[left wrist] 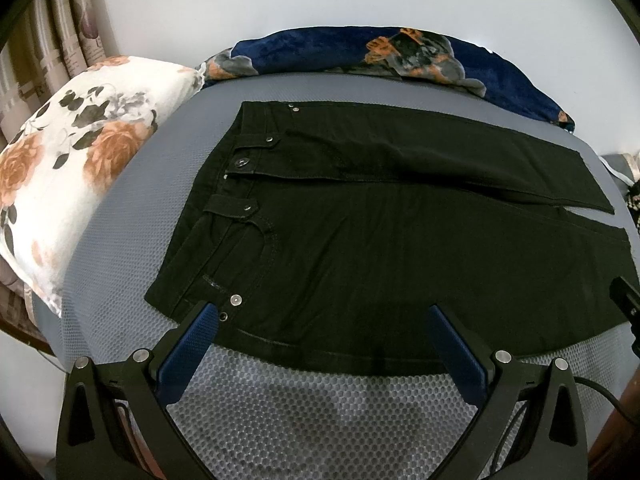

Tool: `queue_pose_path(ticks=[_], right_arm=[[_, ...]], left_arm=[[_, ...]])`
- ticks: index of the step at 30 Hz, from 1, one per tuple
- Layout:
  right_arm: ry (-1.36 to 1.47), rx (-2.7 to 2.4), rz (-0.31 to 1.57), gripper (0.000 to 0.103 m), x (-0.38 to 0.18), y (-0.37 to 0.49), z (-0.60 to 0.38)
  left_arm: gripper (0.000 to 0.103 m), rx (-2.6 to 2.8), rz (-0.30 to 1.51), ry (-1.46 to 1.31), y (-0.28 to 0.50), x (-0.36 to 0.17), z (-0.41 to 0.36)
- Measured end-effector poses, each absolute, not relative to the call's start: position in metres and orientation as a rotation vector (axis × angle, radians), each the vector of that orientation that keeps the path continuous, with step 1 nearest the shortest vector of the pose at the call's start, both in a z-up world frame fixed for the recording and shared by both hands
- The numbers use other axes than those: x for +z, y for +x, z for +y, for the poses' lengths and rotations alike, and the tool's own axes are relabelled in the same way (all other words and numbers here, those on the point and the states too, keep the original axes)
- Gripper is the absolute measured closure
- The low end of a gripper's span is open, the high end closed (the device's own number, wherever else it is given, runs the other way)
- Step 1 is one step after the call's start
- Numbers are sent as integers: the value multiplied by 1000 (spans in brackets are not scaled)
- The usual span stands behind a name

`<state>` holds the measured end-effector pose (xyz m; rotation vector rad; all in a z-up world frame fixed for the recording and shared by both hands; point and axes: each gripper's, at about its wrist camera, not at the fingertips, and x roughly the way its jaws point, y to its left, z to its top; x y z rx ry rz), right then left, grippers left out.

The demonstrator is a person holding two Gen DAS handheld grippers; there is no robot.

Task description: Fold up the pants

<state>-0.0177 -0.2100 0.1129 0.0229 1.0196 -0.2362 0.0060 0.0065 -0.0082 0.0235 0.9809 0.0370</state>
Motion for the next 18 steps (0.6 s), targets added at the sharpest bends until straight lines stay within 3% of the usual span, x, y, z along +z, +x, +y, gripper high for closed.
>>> queue_pose_path(ticks=[15,18], right_arm=[[227,-159,1011,0,109,-5,-227],[161,-178,987,0,108,5,-227]], left_arm=[[0,14,990,-30,30,-10,24],[0,30,962,-51,50,-2,42]])
